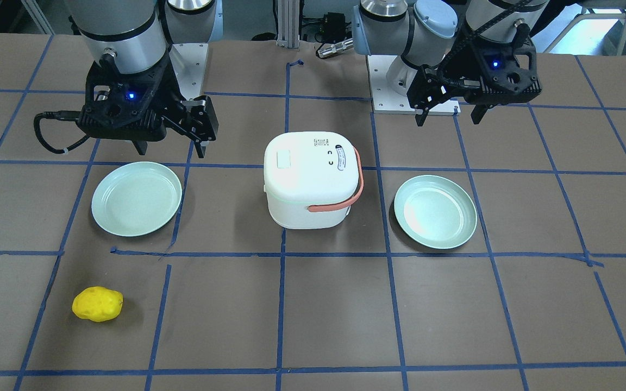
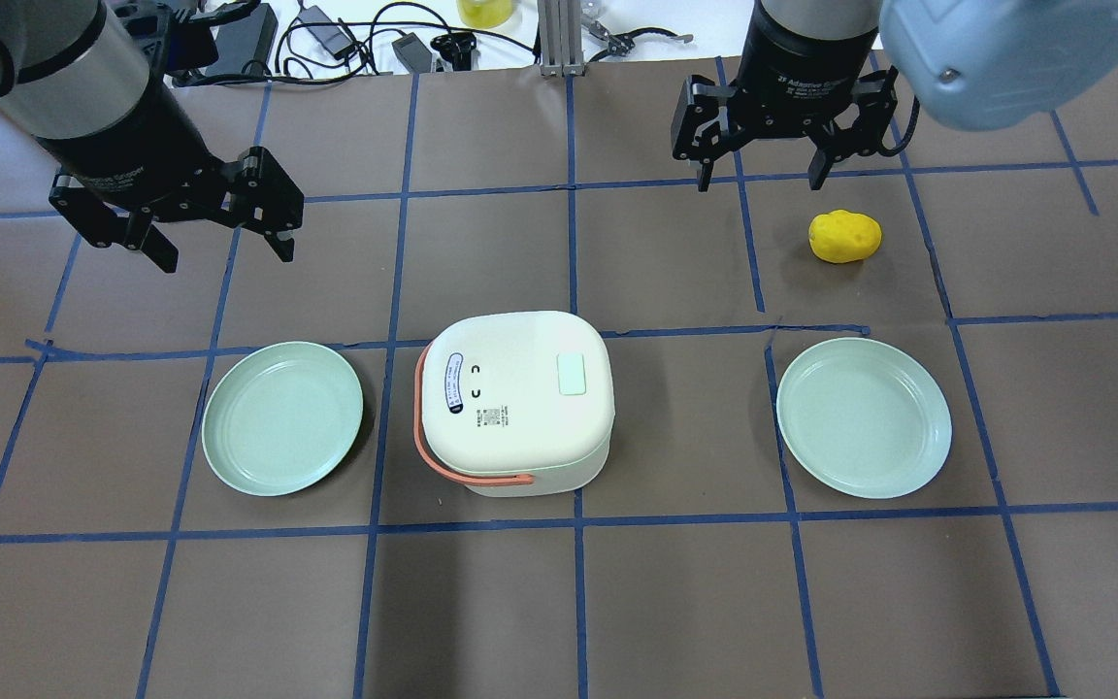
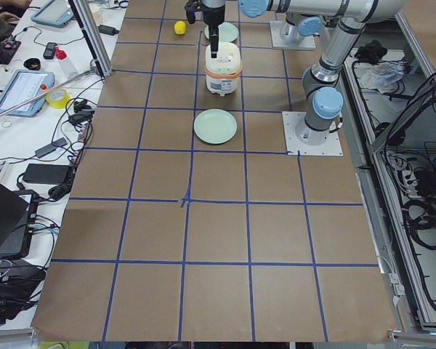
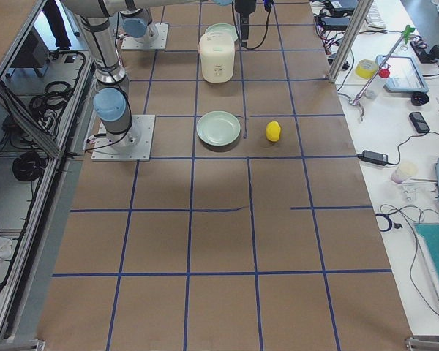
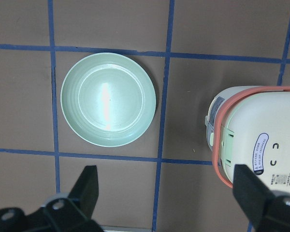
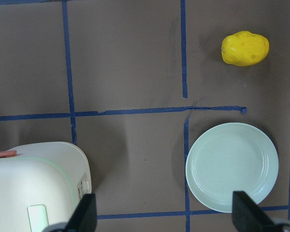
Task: Press rice cooker button
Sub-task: 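Move the right gripper over the rice cooker's lid button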
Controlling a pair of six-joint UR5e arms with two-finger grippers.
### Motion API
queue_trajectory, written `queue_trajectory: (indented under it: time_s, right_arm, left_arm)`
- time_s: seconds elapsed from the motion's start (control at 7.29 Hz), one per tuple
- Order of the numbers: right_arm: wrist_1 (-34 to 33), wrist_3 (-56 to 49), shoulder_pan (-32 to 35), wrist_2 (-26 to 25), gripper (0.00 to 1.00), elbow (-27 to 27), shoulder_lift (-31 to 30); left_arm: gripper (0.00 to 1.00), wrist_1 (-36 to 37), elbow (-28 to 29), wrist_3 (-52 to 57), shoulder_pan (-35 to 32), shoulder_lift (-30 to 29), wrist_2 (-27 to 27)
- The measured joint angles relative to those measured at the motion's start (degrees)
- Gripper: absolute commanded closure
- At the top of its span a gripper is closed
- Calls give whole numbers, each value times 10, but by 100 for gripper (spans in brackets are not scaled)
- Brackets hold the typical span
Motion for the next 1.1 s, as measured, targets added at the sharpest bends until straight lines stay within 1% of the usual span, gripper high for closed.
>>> queue_trajectory:
  time_s: [0.14, 0.27, 0.41, 0.82, 1.1]
  right_arm:
    - [-3, 11, 3, 19, 98, 6, 1]
    - [-10, 35, 14, 42, 100, 17, 4]
    - [-23, 57, 34, 55, 100, 26, 8]
    - [-38, 114, 95, 57, 100, 40, 29]
    - [-43, 126, 110, 57, 100, 51, 35]
  left_arm:
    - [0, 0, 0, 0, 0, 0, 0]
    - [0, 0, 0, 0, 0, 0, 0]
    - [0, 0, 0, 0, 0, 0, 0]
    - [0, 0, 0, 0, 0, 0, 0]
    - [0, 0, 0, 0, 0, 0, 0]
